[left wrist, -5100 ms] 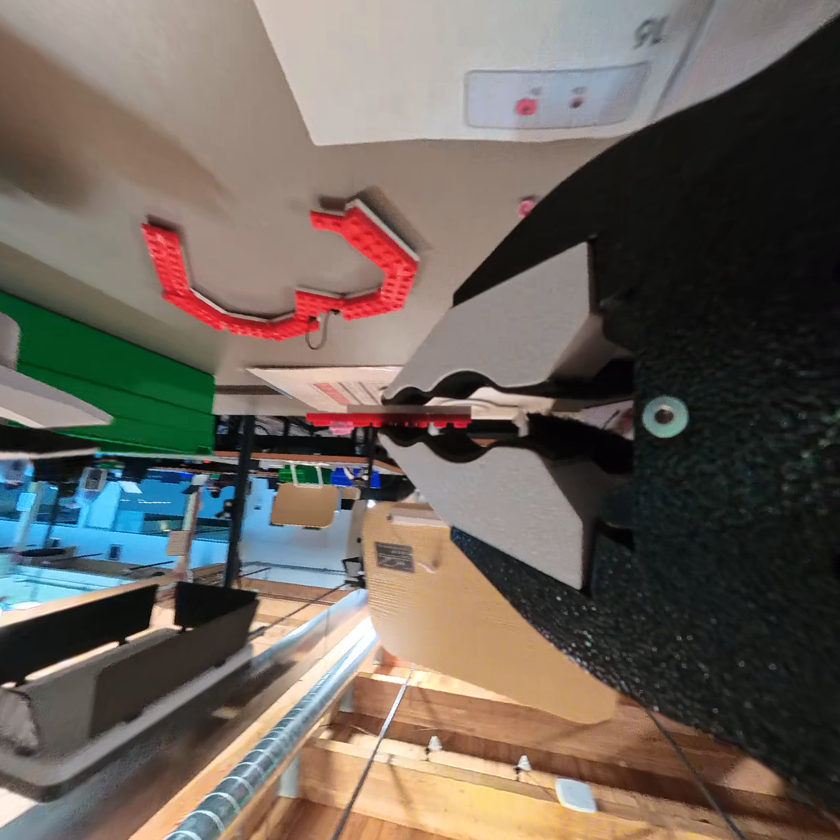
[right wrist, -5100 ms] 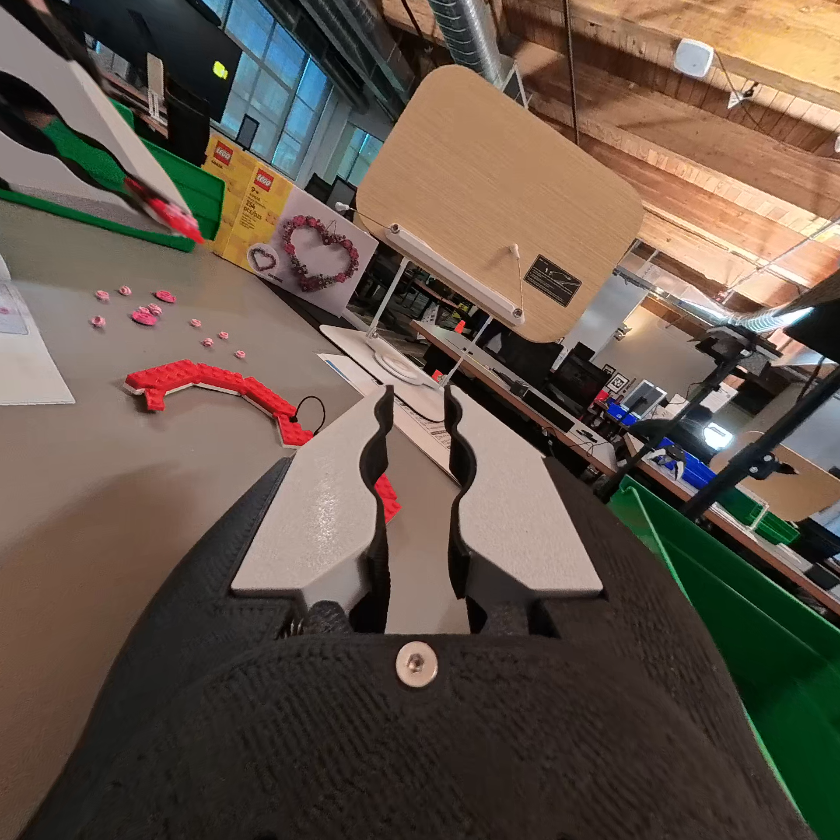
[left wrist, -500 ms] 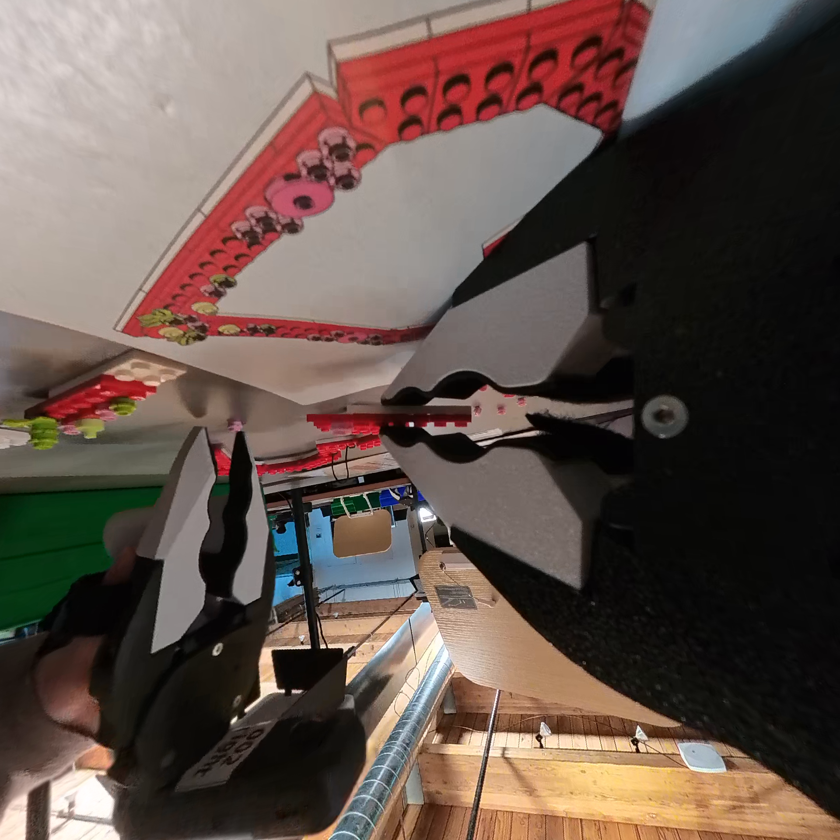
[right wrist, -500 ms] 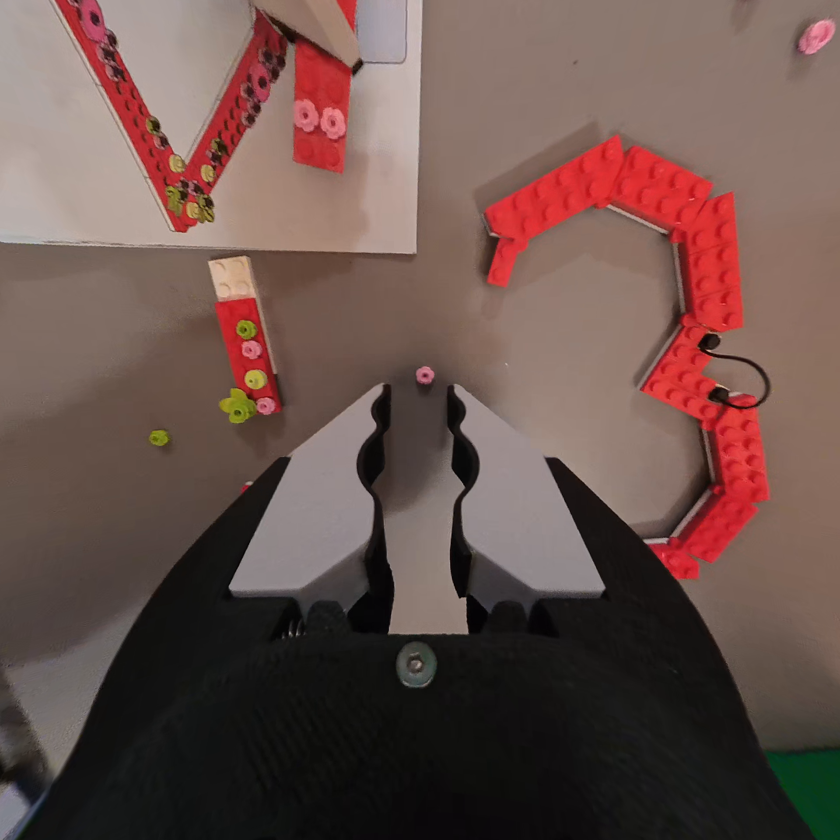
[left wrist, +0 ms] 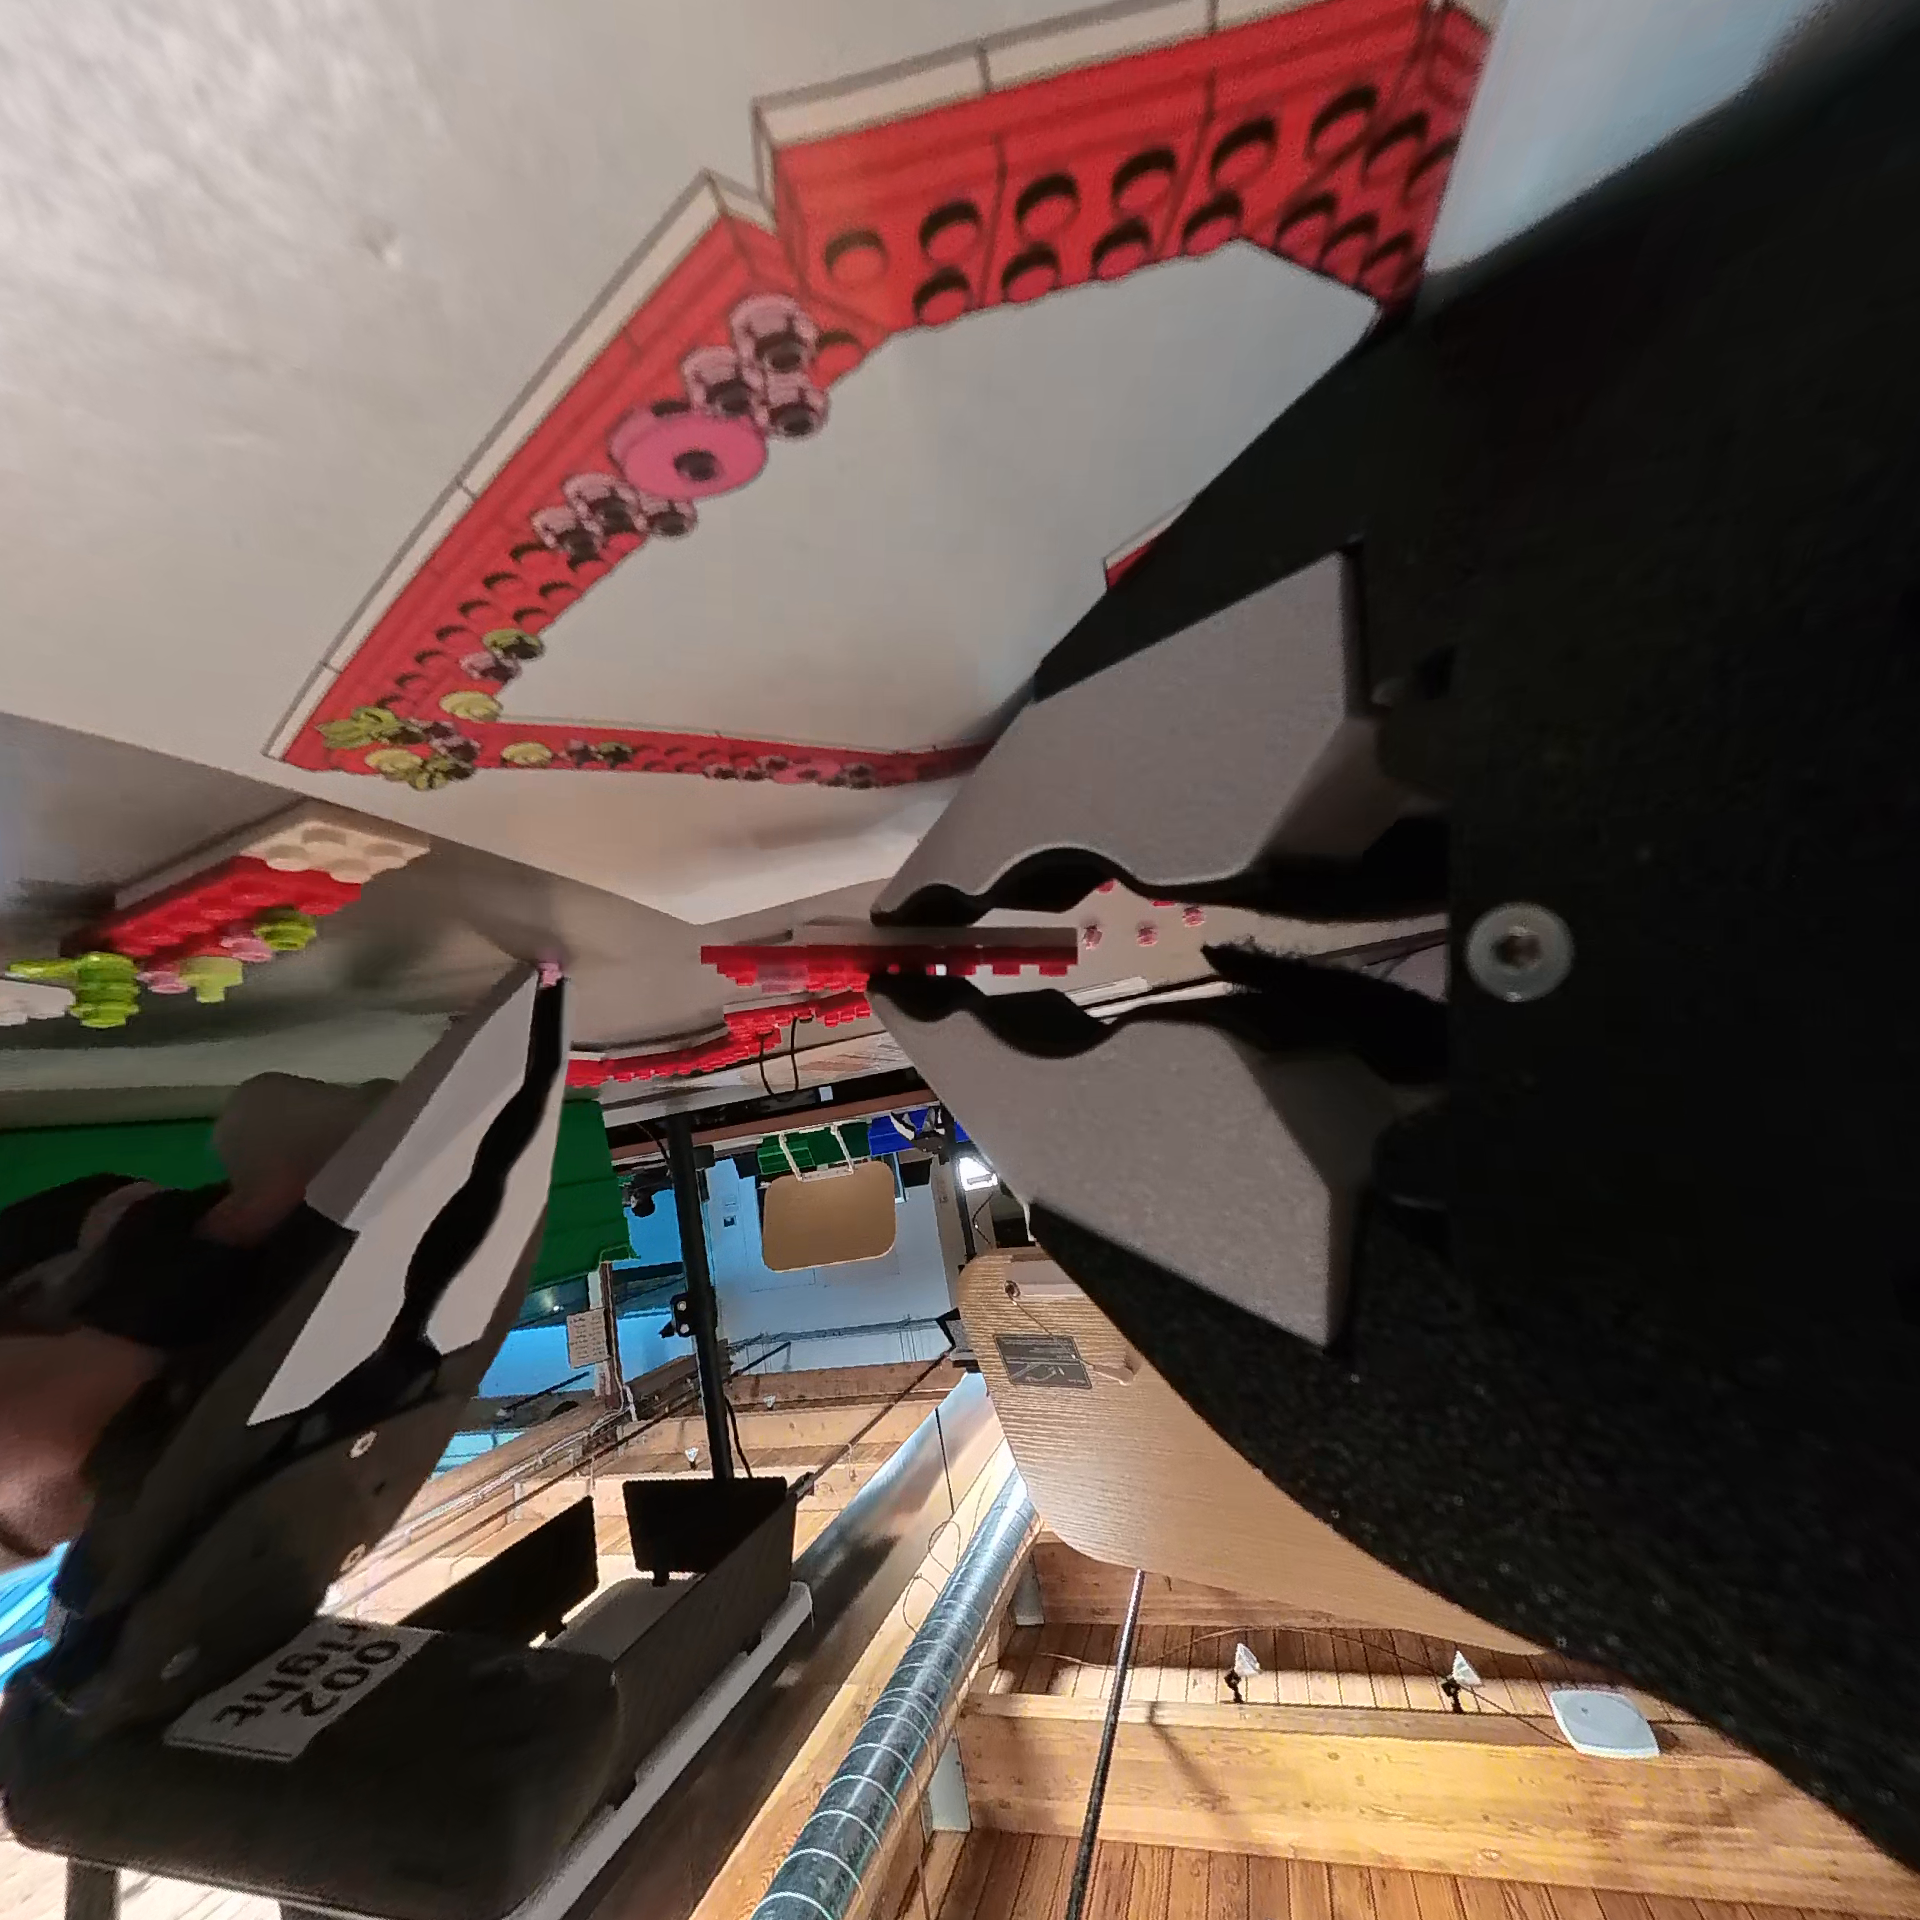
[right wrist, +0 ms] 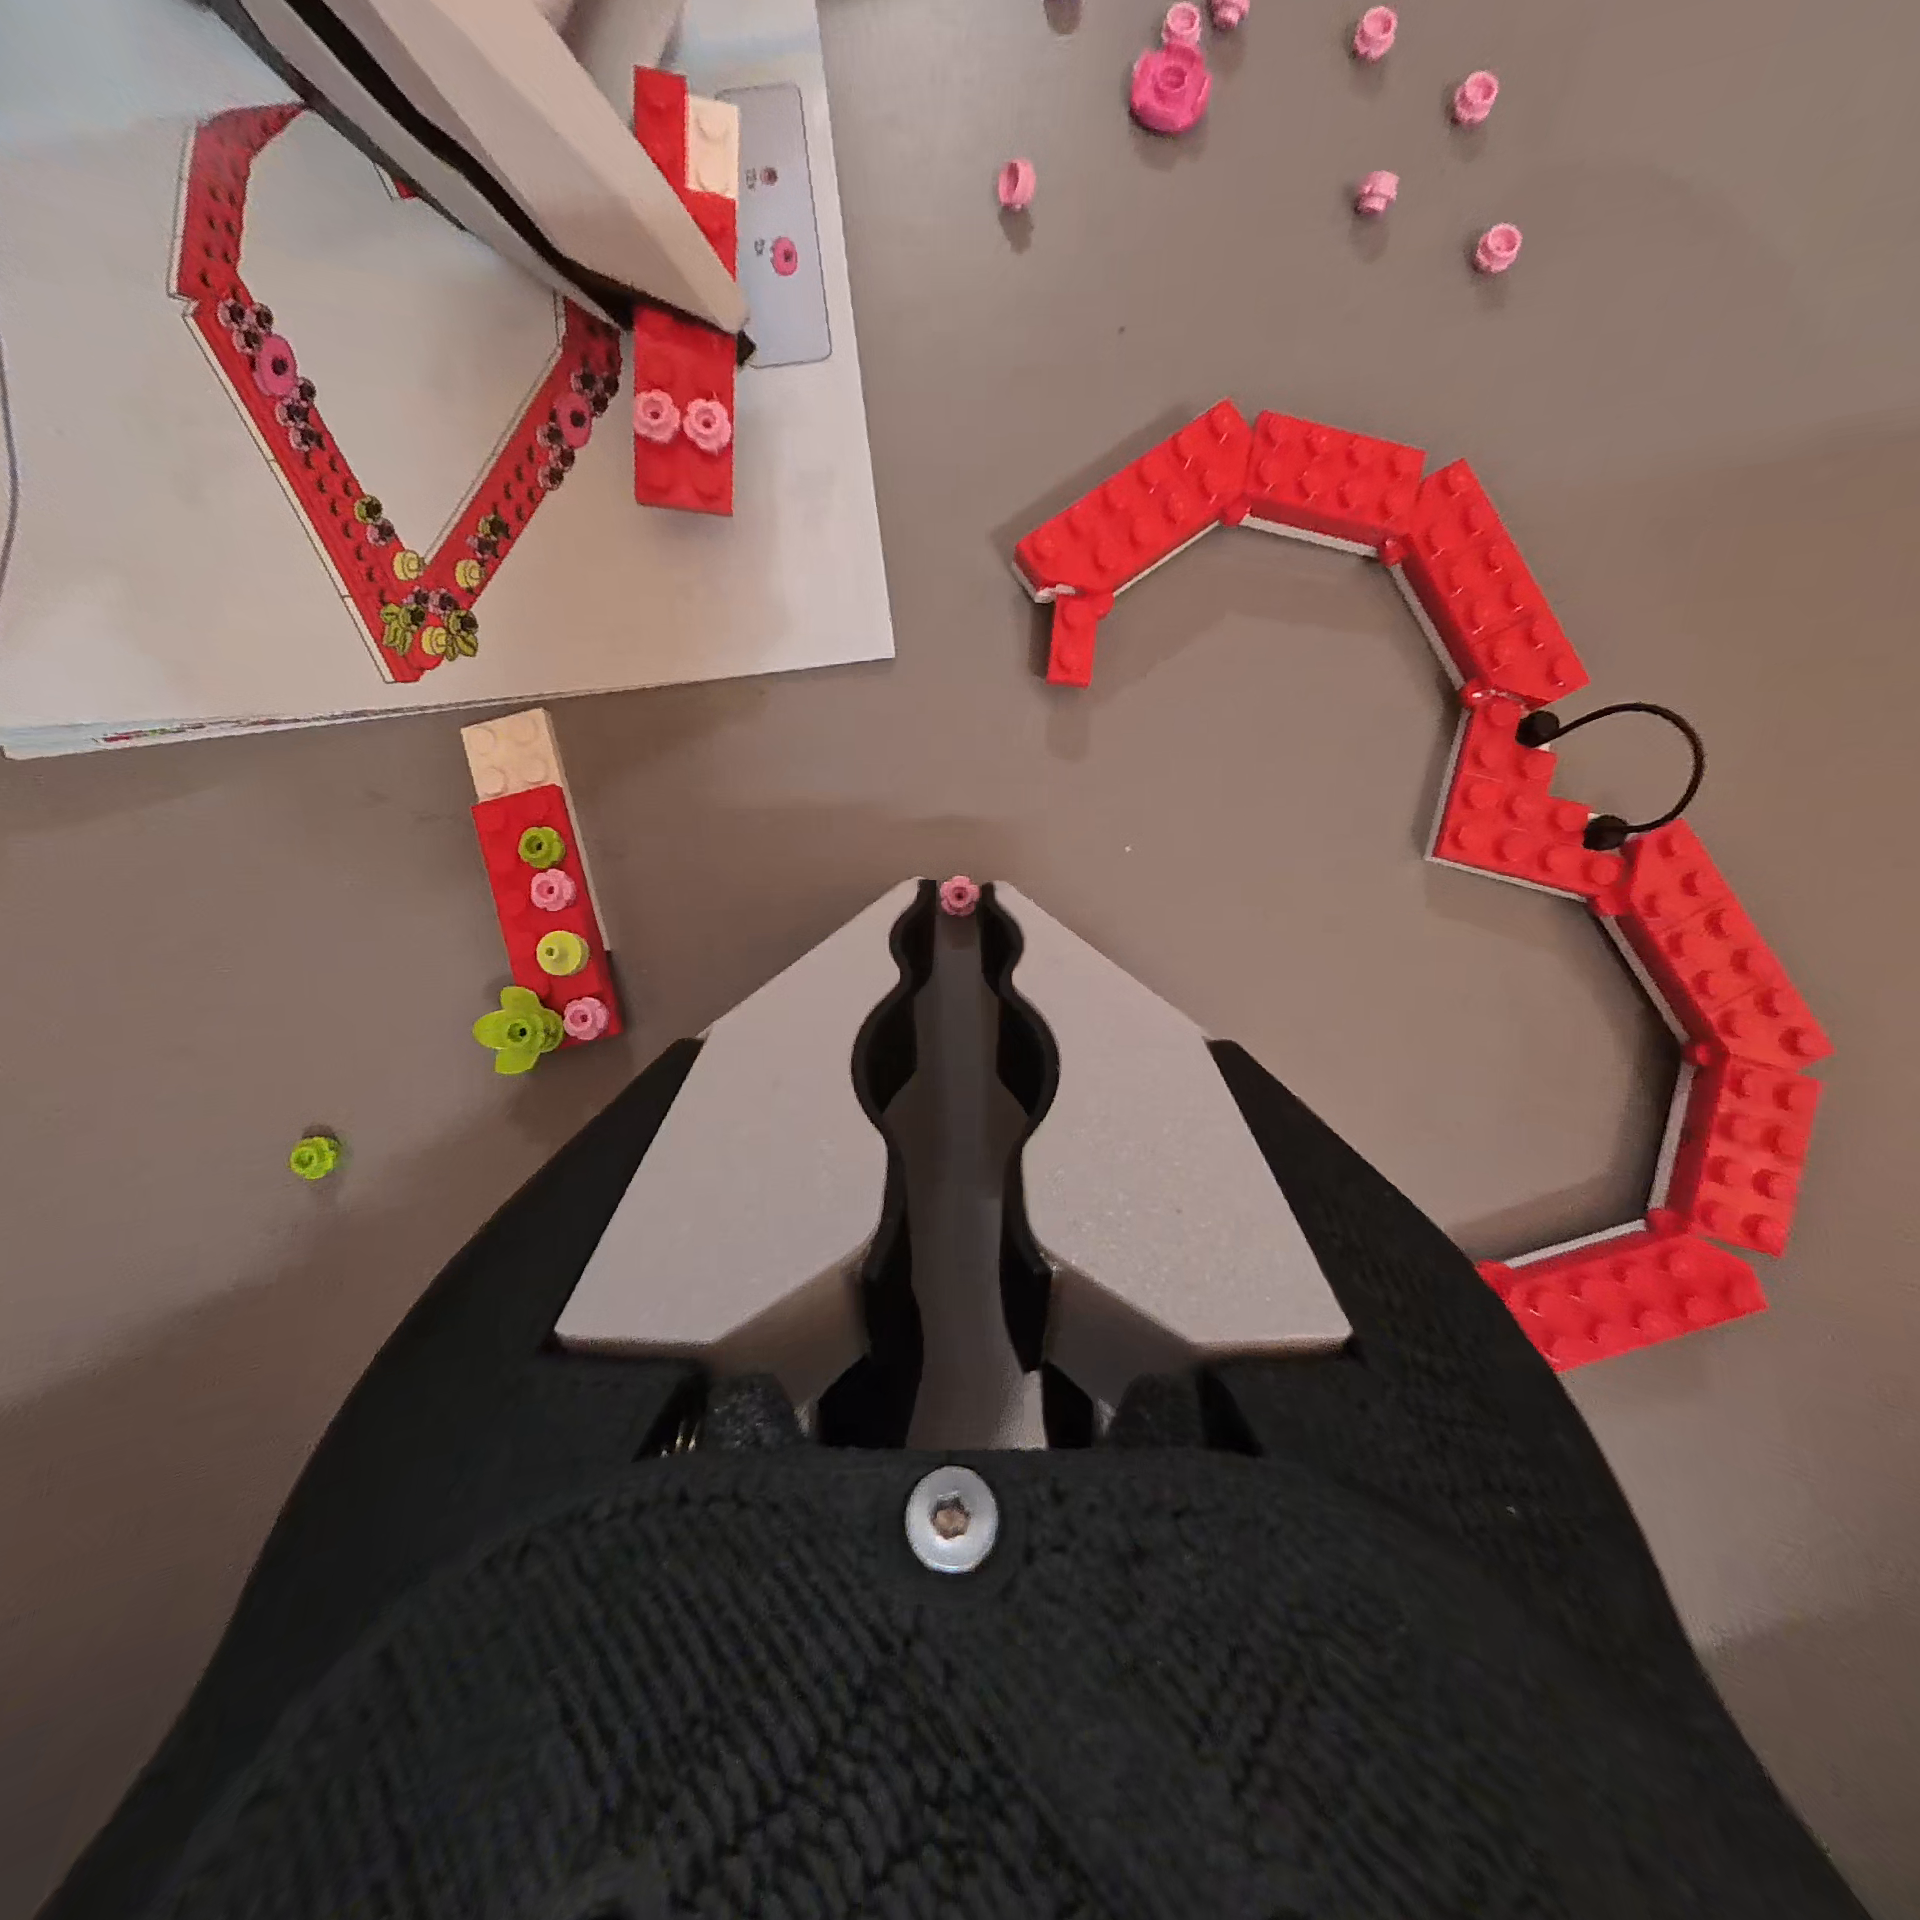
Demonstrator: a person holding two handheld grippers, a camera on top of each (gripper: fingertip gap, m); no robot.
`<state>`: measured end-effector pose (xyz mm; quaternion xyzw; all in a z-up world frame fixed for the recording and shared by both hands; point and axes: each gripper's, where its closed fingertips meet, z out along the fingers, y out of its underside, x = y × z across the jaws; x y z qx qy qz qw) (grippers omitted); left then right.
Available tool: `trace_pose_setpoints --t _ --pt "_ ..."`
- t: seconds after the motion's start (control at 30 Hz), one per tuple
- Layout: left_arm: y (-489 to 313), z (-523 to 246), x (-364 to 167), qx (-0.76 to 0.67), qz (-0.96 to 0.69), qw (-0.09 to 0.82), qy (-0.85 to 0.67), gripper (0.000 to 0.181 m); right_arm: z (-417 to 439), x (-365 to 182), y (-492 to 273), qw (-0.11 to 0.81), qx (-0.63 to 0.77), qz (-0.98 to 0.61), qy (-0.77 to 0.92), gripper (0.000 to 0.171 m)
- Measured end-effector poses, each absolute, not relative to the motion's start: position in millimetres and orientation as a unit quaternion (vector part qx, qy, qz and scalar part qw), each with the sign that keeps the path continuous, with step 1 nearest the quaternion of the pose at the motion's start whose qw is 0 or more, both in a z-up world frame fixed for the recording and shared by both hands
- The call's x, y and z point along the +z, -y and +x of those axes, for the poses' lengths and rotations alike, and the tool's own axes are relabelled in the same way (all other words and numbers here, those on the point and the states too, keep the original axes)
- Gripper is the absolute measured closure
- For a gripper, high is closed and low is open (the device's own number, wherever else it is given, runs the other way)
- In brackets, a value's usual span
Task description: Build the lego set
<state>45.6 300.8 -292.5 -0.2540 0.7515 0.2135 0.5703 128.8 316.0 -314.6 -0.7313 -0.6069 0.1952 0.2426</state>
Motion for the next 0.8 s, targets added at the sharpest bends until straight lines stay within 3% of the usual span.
trace_pose_setpoints --t 0.4,0.8 --pt "-300.7 48.8 -265.1 0.221 -0.272 0.623 -0.699 0.176 61.0 -250.8 -278.5 0.317 0.328 -0.648 0.610 0.166" --pt "-300.1 47.0 -258.3 0.217 -0.275 0.637 -0.687 0.176 54.5 -251.4 -276.1 0.299 0.290 -0.642 0.643 0.166"
